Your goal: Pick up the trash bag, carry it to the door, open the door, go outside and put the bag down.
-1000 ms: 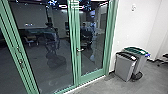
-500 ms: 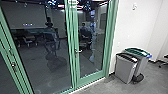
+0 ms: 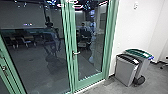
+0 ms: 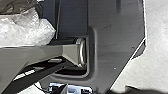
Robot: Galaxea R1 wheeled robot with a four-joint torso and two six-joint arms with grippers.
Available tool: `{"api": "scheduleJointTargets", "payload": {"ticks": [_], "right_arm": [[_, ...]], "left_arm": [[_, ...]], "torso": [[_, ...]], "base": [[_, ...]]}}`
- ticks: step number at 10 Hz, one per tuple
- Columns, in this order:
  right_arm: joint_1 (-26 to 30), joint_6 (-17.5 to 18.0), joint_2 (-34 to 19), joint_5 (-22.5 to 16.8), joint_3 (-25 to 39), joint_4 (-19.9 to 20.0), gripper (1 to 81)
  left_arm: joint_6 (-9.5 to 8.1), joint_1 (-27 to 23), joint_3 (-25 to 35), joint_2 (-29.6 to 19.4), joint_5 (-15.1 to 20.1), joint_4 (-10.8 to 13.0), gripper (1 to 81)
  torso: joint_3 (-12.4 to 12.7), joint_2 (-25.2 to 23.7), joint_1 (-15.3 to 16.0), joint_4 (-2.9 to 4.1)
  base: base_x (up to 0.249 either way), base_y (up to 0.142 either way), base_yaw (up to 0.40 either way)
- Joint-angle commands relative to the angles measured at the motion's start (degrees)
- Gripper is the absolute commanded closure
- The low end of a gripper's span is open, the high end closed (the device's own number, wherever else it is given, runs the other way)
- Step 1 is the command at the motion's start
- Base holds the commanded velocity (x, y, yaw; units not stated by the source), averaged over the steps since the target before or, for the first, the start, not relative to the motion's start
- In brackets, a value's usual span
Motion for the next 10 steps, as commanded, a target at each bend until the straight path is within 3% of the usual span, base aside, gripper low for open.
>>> {"api": "scheduleJointTargets", "payload": {"ticks": [1, 10], "right_arm": [[2.6, -0.2, 0.2, -3.6, 0.1, -0.2, 1.0], [2.6, -0.2, 0.2, -3.6, 0.1, -0.2, 1.0]], "left_arm": [[0.34, -3.1, 0.1, 0.1, 3.6, 0.4, 81.1], [0.34, -3.1, 0.1, 0.1, 3.6, 0.4, 81.1]], "torso": [[0.0, 0.0, 0.0, 0.00], [0.0, 0.0, 0.0, 0.00]], "base": [[0.162, -0.077, 0.000], [0.162, -0.014, 0.000]]}}
